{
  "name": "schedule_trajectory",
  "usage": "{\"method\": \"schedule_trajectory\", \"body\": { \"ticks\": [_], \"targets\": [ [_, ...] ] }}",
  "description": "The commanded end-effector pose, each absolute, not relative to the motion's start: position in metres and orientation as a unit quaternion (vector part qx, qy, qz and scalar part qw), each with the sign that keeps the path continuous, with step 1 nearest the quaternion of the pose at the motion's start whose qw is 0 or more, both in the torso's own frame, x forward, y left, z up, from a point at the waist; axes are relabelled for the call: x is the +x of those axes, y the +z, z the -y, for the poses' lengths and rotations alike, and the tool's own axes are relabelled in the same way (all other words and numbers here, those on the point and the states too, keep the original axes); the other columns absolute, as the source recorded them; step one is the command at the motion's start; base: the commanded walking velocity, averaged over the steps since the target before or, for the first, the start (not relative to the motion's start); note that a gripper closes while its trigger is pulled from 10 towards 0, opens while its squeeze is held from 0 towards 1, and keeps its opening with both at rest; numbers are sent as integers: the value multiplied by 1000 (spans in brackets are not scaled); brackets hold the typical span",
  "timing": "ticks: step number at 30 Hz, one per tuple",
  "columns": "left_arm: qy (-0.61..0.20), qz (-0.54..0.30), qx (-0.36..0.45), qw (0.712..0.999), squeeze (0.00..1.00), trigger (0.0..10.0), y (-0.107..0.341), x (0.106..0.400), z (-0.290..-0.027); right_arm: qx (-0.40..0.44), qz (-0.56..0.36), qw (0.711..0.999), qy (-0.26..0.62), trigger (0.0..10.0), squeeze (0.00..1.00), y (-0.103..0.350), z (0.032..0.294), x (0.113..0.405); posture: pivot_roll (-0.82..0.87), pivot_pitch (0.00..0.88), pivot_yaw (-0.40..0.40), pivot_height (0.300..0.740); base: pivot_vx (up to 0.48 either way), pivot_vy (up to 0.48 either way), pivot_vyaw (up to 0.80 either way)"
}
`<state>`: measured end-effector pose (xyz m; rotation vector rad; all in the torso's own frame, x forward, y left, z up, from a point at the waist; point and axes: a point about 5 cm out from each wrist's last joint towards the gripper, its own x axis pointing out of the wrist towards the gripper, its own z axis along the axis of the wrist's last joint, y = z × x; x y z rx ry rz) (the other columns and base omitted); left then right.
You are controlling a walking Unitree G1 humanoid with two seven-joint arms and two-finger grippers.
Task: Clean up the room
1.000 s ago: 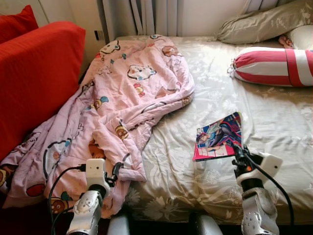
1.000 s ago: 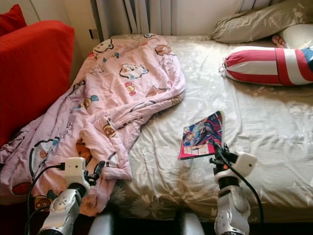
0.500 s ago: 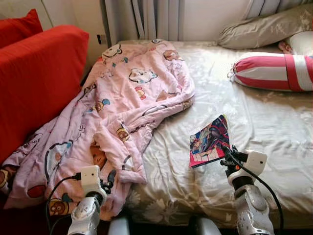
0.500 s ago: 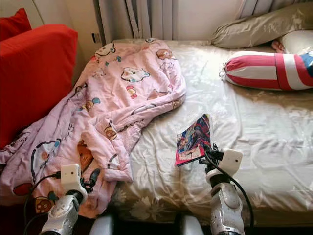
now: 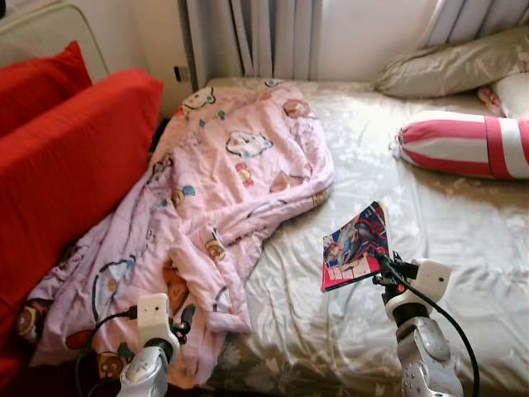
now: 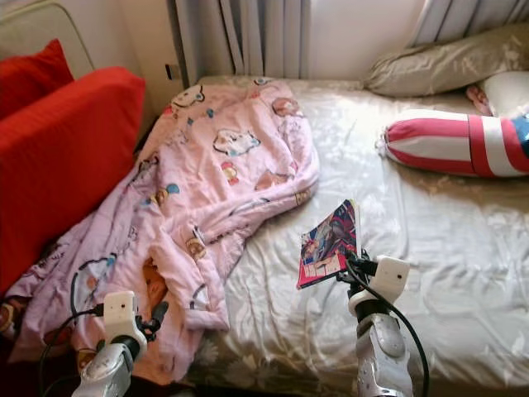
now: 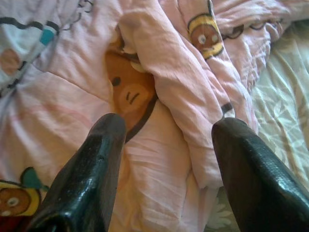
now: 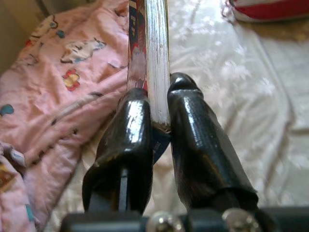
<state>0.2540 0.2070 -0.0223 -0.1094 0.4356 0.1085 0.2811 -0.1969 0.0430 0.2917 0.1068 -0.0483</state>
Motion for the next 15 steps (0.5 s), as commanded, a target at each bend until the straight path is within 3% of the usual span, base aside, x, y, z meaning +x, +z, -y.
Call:
{"method": "schedule_trajectory", "body": {
  "ticks": [1,15],
  "targets": [
    [54,-237,-45,969,0,10000,-28,248,-209,144,-31,989,-21,10000,0,53,197,287,82,0,-44,740,0,0,0],
    [68,-341,-22,937,0,10000,-55,217,-218,141,-40,988,-38,10000,0,51,198,291,72,0,-38,740,0,0,0]
  ]
}}
